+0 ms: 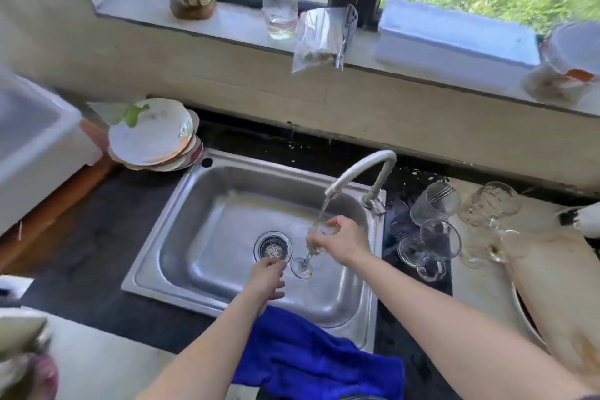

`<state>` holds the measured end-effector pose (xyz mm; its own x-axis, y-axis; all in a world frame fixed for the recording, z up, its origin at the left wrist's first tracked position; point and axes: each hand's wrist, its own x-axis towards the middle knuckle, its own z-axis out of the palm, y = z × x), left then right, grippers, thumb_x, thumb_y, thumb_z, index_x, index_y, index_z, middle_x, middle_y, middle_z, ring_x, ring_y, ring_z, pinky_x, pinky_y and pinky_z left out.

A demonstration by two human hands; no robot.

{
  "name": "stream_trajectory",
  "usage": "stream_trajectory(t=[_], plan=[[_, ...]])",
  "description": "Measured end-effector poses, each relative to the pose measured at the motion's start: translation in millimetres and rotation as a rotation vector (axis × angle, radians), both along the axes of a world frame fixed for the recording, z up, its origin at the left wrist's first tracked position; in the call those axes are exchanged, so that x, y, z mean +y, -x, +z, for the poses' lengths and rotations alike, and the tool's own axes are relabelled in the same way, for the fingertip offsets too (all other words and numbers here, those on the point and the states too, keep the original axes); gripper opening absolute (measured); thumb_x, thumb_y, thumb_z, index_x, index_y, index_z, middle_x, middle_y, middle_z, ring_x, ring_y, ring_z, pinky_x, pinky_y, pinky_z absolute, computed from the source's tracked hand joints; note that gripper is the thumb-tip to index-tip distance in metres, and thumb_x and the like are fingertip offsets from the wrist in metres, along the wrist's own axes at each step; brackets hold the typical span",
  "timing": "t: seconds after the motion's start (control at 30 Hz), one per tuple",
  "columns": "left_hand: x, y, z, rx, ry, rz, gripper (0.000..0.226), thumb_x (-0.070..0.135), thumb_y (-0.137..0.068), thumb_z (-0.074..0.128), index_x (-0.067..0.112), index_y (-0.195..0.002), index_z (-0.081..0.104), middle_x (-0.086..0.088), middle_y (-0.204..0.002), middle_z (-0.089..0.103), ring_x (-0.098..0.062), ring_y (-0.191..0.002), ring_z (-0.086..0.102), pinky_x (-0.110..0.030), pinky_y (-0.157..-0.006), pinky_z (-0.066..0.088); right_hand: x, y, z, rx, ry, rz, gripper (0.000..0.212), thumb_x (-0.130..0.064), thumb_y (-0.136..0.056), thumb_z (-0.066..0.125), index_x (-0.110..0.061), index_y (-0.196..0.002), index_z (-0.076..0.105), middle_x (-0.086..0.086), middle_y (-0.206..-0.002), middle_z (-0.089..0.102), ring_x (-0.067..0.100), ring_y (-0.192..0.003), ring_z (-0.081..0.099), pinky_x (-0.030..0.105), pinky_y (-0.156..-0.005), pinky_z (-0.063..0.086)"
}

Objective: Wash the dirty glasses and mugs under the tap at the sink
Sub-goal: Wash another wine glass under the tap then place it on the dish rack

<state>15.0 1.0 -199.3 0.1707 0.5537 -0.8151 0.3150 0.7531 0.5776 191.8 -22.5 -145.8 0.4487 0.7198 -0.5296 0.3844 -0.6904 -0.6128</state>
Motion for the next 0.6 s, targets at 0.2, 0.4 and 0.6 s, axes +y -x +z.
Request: stream_trajectory(t=[0.2, 0.4, 0.6], plan=[[30, -7, -33, -0.177, 0.242, 0.108, 0.025, 0.018, -0.096, 0.051, 0.016, -0.120, 0.047, -0.013, -0.104, 0.048, -0.032, -0.086, 0.050, -0.044, -0.074, 0.053, 25, 12, -24, 0.090, 0.070, -0.212, 0.063, -0.057, -0.053, 0.081, -0.019, -0.097, 0.057, 0.002, -0.088, 0.070, 0.020, -0.076, 0.071, 0.040, -0.072, 0.059], [46, -7, -41, -0.316, 0.293, 0.218, 0.017, 0.004, -0.098, 0.045, 0.008, -0.114, 0.049, -0.015, -0.084, 0.058, -0.030, -0.065, 0.058, -0.031, -0.055, 0.049, 27, 18, -21, 0.201, 0.079, -0.313, 0.063, -0.052, -0.061, 0.084, -0.012, -0.103, 0.059, 0.008, -0.091, 0.071, 0.022, -0.075, 0.073, 0.029, -0.052, 0.053], [65, 5, -32, -0.197, 0.355, 0.005, 0.009, 0.017, -0.094, 0.051, 0.009, -0.094, 0.055, -0.016, -0.072, 0.057, -0.017, -0.045, 0.042, -0.015, -0.036, 0.031, 31, 10, -8, 0.370, -0.062, -0.053, 0.070, -0.015, -0.071, 0.085, -0.025, -0.132, 0.053, 0.004, -0.126, 0.051, 0.022, -0.104, 0.060, 0.036, -0.068, 0.058]])
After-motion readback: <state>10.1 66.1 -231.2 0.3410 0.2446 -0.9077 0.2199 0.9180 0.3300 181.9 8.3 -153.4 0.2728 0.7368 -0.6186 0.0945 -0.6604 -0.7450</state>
